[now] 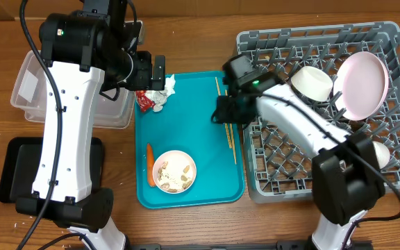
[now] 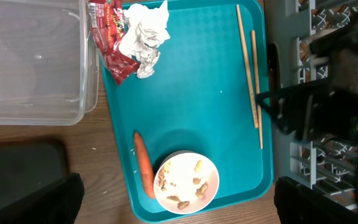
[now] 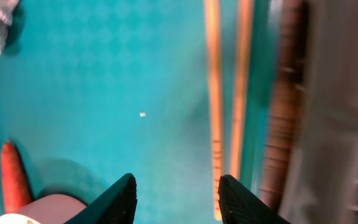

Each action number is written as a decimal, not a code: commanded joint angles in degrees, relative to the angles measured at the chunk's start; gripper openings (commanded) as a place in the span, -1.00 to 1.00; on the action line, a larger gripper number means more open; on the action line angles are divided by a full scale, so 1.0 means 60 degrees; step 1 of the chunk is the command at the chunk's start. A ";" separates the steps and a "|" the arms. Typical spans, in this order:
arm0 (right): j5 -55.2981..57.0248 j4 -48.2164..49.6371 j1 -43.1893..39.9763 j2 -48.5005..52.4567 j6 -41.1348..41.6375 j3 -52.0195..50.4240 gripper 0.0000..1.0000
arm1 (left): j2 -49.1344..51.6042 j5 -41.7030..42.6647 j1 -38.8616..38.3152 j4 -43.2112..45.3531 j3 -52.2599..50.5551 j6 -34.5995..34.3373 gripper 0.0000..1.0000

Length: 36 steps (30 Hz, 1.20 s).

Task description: Sort waste into correct bins and load items into the dishwasher

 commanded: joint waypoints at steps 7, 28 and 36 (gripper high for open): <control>0.3107 0.0510 0.0994 0.0532 0.0521 -0.0084 -0.15 | -0.0302 0.0117 0.0015 -0.0022 0.0222 0.0153 1.00; 0.1891 0.0583 0.1126 0.1712 -0.0313 0.0025 -0.92 | -0.0302 0.0142 0.0015 -0.0022 0.0222 0.0149 1.00; 0.1679 -0.1603 0.1111 0.0386 -0.0204 0.2007 -0.92 | -0.0302 0.0142 0.0015 0.0007 0.0222 0.0149 1.00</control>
